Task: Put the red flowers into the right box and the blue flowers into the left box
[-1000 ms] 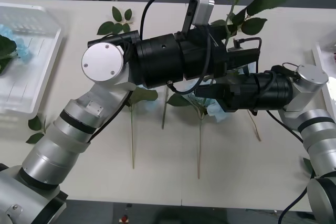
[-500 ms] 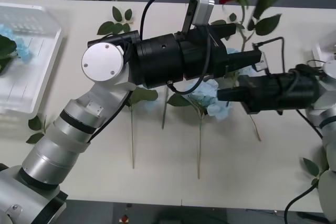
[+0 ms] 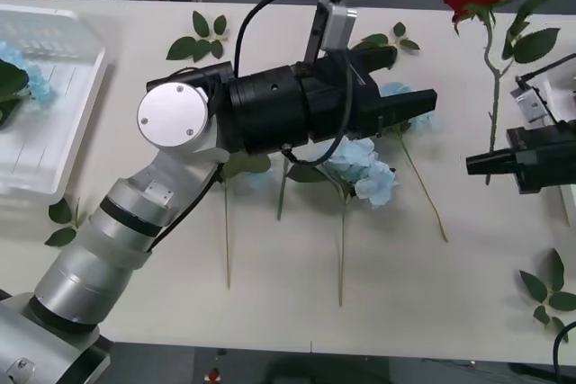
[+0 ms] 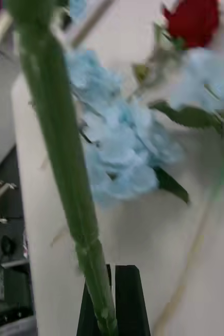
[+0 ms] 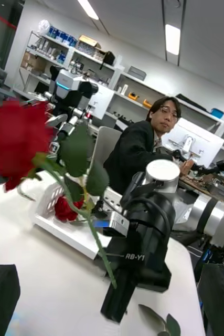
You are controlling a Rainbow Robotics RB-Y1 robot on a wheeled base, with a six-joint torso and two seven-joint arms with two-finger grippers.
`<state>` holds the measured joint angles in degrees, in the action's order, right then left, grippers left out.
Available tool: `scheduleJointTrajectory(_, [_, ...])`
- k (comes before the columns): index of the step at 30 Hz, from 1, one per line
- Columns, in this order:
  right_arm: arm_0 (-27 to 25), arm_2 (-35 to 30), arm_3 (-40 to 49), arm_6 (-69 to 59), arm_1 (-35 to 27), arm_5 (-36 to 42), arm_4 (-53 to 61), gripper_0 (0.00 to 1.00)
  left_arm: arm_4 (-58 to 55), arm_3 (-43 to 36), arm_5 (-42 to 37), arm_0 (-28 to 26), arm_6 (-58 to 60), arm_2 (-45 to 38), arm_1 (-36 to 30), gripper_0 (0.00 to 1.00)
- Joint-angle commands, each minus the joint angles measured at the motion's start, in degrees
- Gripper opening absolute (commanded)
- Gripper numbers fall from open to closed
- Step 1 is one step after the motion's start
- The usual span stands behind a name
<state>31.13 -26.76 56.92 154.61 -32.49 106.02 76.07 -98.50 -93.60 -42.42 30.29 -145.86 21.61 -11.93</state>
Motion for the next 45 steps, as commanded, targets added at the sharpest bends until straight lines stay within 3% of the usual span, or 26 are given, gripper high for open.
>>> scheduleJointTrajectory(1, [1.8,-2.8,1.5,0.4,-5.0,-1.4,-5.6,0.00,1.6,-3.5,-3.1,-0.4,-3.0,-3.7,-5.3,1.00])
scheduleJointTrajectory(7, [1.7,-3.8,1.5,-7.7,-9.8,-5.5,-13.7,0.00,-1.2,-7.9,-15.4,-1.1,7.2,-8.2,-15.8,1.00])
scheduleJointTrajectory(13, [1.7,-3.8,1.5,-16.8,-14.1,-11.3,-22.5,0.00,-3.4,-12.1,-25.9,-6.5,17.4,-14.1,-24.0,1.00])
scheduleJointTrajectory(21, [0.4,-3.8,1.5,-27.3,-17.1,-21.5,-32.6,0.00,-1.9,-12.0,-37.1,-14.4,30.1,-22.6,-26.4,1.00])
scheduleJointTrajectory(29, [-2.4,-0.7,1.5,-33.5,-19.6,-30.6,-40.6,0.00,10.5,-12.4,-48.5,-16.4,48.3,-27.6,-27.0,1.00])
scheduleJointTrajectory(45, [-10.3,2.2,1.5,-33.9,-21.7,-38.5,-44.7,0.00,29.4,-14.2,-40.8,-14.6,54.4,-15.9,-25.1,1.00])
